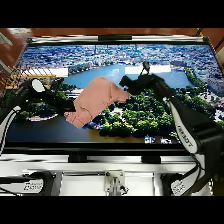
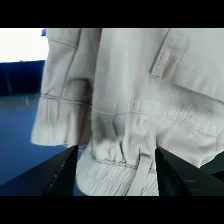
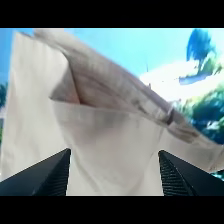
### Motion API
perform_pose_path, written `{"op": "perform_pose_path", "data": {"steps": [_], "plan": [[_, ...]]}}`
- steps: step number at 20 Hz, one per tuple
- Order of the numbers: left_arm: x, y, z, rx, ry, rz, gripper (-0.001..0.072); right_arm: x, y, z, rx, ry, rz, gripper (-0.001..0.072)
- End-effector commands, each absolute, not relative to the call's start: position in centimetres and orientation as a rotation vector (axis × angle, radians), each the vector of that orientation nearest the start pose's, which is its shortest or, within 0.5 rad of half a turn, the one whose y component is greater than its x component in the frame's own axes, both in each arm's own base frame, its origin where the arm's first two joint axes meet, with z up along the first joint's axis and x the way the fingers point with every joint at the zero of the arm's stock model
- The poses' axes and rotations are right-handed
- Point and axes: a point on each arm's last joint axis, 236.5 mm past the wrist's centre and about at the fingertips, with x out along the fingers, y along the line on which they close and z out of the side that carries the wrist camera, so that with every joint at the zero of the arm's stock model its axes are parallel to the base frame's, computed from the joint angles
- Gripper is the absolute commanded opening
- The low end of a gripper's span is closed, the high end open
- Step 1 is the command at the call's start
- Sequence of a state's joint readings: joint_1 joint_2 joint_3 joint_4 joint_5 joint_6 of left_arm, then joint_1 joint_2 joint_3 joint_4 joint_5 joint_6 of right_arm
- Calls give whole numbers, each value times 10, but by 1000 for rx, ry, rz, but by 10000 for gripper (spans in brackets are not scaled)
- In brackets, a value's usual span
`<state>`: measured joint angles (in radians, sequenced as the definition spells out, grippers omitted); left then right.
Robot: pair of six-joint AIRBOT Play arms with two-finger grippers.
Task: Fold the shirts.
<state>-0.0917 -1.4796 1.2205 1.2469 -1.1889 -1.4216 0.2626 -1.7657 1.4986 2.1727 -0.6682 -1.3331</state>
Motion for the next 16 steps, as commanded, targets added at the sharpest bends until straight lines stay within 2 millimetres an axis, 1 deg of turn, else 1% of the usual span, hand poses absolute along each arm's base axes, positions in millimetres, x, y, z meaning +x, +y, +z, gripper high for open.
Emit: {"op": "perform_pose_path", "data": {"steps": [1, 2, 3, 4, 5, 6, 7, 9, 10, 12, 14, 16], "plan": [[394, -90, -10, -90, 1364, -332, 562, 528, 189, 36, 632, 983, 254, 670], [399, -83, 1, -104, 1335, -314, 562, 512, 183, 38, 612, 1046, 260, 670], [404, -76, 11, -121, 1310, -292, 562, 490, 186, 34, 586, 1136, 283, 670], [406, -67, 19, -143, 1287, -267, 562, 466, 199, 26, 546, 1228, 329, 672], [407, -60, 26, -163, 1272, -244, 561, 445, 215, 16, 513, 1297, 364, 672], [407, -53, 32, -184, 1259, -221, 562, 425, 239, 5, 499, 1346, 397, 674], [407, -48, 37, -192, 1248, -211, 561, 407, 267, -4, 520, 1378, 432, 675], [404, -43, 47, -195, 1230, -203, 561, 379, 318, -18, 568, 1395, 475, 675], [403, -43, 52, -192, 1217, -204, 561, 368, 336, -24, 581, 1396, 472, 675], [402, -43, 60, -189, 1196, -204, 561, 354, 364, -30, 640, 1387, 438, 675], [402, -43, 63, -188, 1191, -205, 561, 351, 391, -27, 730, 1333, 408, 675], [402, -43, 63, -188, 1188, -204, 561, 356, 413, -21, 855, 1261, 369, 675]]}}
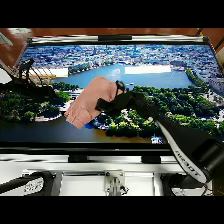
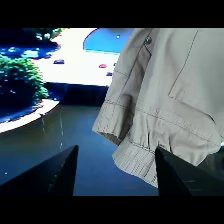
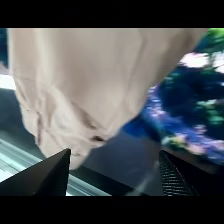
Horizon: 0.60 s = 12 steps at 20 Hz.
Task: Fold the shirts.
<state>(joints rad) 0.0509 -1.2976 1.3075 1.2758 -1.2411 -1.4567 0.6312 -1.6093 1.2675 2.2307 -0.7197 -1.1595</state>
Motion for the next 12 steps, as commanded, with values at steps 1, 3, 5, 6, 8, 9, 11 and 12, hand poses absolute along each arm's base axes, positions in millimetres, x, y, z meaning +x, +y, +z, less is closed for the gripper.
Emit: {"op": "perform_pose_path", "data": {"steps": [1, 3, 5, 6, 8, 9, 11, 12], "plan": [[403, -43, 63, -188, 1187, -204, 561, 352, 423, -24, 899, 1263, 348, 675], [403, -43, 63, -189, 1186, -203, 561, 330, 440, -43, 889, 1318, 339, 675], [403, -43, 63, -188, 1184, -203, 561, 308, 455, -58, 867, 1361, 342, 676], [404, -43, 64, -188, 1179, -202, 561, 303, 462, -60, 866, 1354, 352, 678], [408, -42, 65, -189, 1163, -199, 561, 306, 477, -52, 917, 1289, 372, 695], [409, -42, 65, -189, 1157, -197, 561, 306, 481, -50, 959, 1282, 357, 696], [412, -42, 66, -190, 1146, -196, 561, 300, 486, -56, 986, 1300, 335, 696], [412, -43, 67, -193, 1145, -198, 561, 295, 488, -63, 984, 1316, 325, 696]]}}
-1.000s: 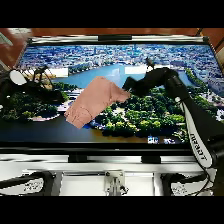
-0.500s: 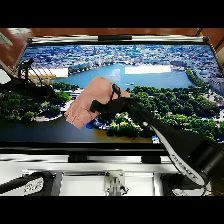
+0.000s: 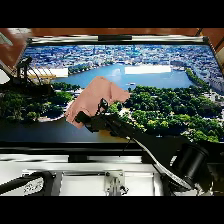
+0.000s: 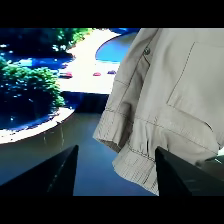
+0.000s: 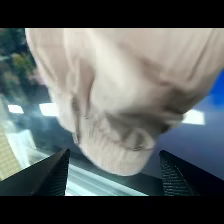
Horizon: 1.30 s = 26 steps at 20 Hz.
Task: Fold the shirts.
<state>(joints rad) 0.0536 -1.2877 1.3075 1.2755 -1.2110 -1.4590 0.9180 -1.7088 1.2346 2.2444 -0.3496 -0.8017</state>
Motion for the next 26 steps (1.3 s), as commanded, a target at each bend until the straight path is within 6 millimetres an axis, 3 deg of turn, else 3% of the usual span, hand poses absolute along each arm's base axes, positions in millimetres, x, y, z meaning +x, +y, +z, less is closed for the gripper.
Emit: {"op": "perform_pose_path", "data": {"steps": [1, 4, 8, 9, 12, 13, 16, 18, 20, 22, 26], "plan": [[412, -44, 67, -198, 1144, -202, 561, 291, 491, -69, 996, 1326, 308, 696], [412, -47, 68, -206, 1142, -211, 561, 292, 503, -77, 1071, 1286, 287, 695], [412, -48, 68, -205, 1141, -216, 561, 322, 503, -73, 1195, 1168, 266, 681], [412, -48, 68, -205, 1141, -216, 561, 327, 499, -76, 1199, 1164, 252, 629], [412, -48, 68, -205, 1141, -216, 561, 345, 489, -76, 1206, 1130, 238, 106], [412, -48, 68, -205, 1141, -216, 561, 350, 485, -74, 1218, 1123, 230, 73], [412, -48, 68, -205, 1141, -216, 561, 365, 463, -60, 1147, 1132, 232, 73], [412, -48, 68, -205, 1141, -216, 561, 372, 420, -62, 967, 1190, 190, 73], [412, -48, 68, -205, 1142, -216, 561, 384, 348, -63, 760, 1234, 81, 73], [412, -48, 68, -206, 1142, -216, 560, 403, 266, -49, 594, 1217, -26, 73], [412, -51, 69, -221, 1140, -226, 561, 429, 120, -15, 508, 1183, -198, 73]]}}
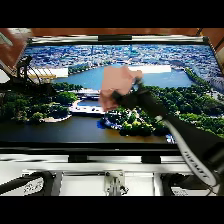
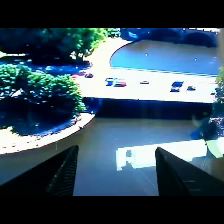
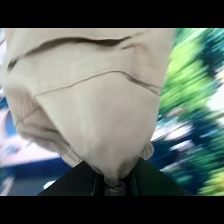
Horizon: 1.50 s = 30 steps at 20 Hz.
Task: Fold the shirts.
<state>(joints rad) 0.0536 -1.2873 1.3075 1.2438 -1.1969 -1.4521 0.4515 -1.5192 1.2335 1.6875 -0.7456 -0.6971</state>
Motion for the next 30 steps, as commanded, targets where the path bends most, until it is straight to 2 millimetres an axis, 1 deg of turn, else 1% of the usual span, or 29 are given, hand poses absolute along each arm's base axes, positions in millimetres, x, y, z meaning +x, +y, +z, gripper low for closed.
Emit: {"op": "perform_pose_path", "data": {"steps": [1, 2, 5, 7, 9, 11, 13, 15, 16, 17, 18, 20, 21, 23, 26, 27, 28, 30], "plan": [[412, -53, 70, -229, 1140, -232, 561, 430, 89, -10, 509, 1179, -236, 73], [411, -55, 70, -235, 1140, -237, 561, 431, 58, -5, 515, 1173, -275, 73], [406, -61, 70, -254, 1163, -258, 561, 431, -23, 2, 592, 1127, -406, 73], [394, -63, 66, -250, 1213, -276, 561, 444, -70, 11, 719, 1016, -469, 73], [387, -64, 64, -250, 1244, -283, 561, 459, -112, 26, 837, 872, -494, 73], [390, -64, 65, -254, 1234, -278, 561, 468, -154, 38, 901, 746, -517, 73], [393, -64, 66, -263, 1220, -269, 561, 467, -193, 40, 959, 658, -573, 73], [393, -64, 65, -283, 1225, -255, 561, 466, -222, 35, 1014, 599, -616, 73], [393, -64, 65, -287, 1226, -253, 561, 464, -230, 27, 1028, 600, -634, 73], [393, -65, 65, -287, 1227, -253, 561, 463, -233, 14, 1027, 624, -643, 73], [393, -65, 64, -287, 1229, -253, 561, 462, -231, 1, 1029, 659, -642, 74], [393, -65, 62, -295, 1235, -248, 560, 462, -212, -29, 1054, 768, -590, 74], [393, -65, 61, -295, 1238, -248, 561, 460, -202, -39, 1041, 822, -553, 74], [394, -65, 60, -295, 1240, -248, 561, 449, -193, -47, 963, 912, -505, 74], [394, -65, 59, -295, 1242, -248, 561, 422, -182, -58, 825, 1075, -441, 74], [394, -65, 58, -296, 1244, -247, 560, 415, -176, -61, 791, 1117, -409, 73], [394, -65, 58, -296, 1244, -247, 561, 415, -169, -60, 774, 1133, -364, 73], [400, -64, 59, -297, 1222, -241, 561, 426, -149, -55, 768, 1124, -269, 73]]}}
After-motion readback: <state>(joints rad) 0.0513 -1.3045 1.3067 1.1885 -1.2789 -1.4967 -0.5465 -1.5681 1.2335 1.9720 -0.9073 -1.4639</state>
